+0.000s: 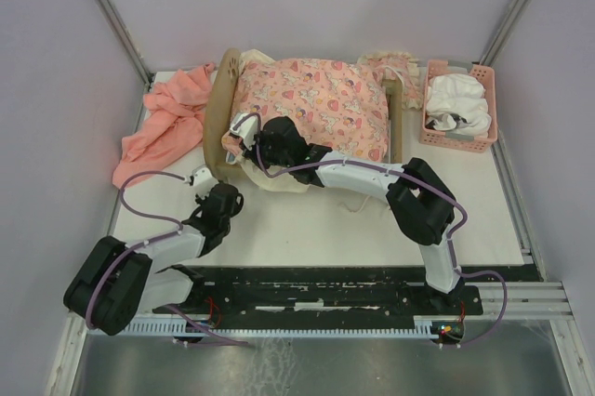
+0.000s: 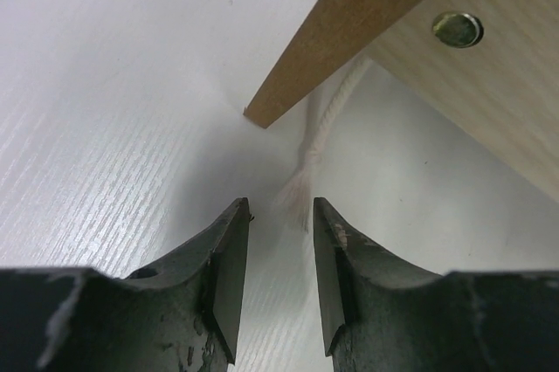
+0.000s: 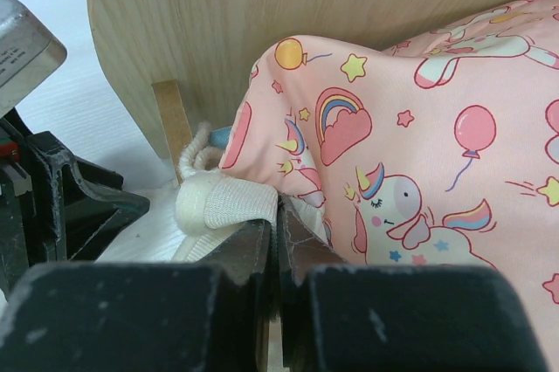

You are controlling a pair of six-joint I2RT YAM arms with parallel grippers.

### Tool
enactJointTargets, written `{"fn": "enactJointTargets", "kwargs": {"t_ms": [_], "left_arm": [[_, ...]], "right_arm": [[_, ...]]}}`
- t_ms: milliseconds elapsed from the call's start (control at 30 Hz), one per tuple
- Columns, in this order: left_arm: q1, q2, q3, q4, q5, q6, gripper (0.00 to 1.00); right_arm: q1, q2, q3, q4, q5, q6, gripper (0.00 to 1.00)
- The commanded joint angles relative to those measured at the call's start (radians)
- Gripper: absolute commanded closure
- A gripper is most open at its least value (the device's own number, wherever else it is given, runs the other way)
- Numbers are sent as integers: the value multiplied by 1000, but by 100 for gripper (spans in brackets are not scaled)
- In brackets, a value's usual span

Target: Set up the pet bed

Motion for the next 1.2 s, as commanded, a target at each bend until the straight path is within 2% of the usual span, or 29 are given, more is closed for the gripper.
{"fn": "enactJointTargets", "kwargs": {"t_ms": [0, 167, 267, 400, 500, 600, 733, 867, 933, 1000, 1100, 1167], "left_arm": [[-1, 36, 20, 59, -50, -6, 57], [0, 103, 70, 21, -37, -24, 59], [-1, 73, 57, 17, -16, -25, 63], [0, 23, 19, 17, -12, -11, 77], [-2, -18, -6, 11, 26, -3, 96], [-2, -107, -39, -3, 43, -21, 97], [-1, -257, -57, -82, -8, -53, 97], [-1, -358, -86, -103, 5, -72, 97], [-2, -395, -104, -110, 12, -87, 97], [-2, -421, -125, -108, 13, -106, 97], [-1, -442, -137, -121, 50, -124, 97], [-2, -452, -127, -157, 56, -135, 97]], "right_arm": [[3, -32, 4, 39, 13, -3, 92], [3, -39, 8, 28, 11, -9, 92], [3, -41, 12, 14, 27, -36, 92], [3, -39, 19, -6, 44, -54, 92], [4, -39, 11, 5, 35, -33, 92], [4, -45, 2, 12, 43, -25, 90], [3, -96, -26, -4, 34, -24, 76], [4, -203, 8, -192, -51, 16, 60], [8, -276, -16, -237, -81, 32, 55], [18, -325, -97, -198, -95, 17, 53], [21, -352, -261, -58, -213, -125, 53], [25, -353, -322, -40, -277, -300, 53]]}}
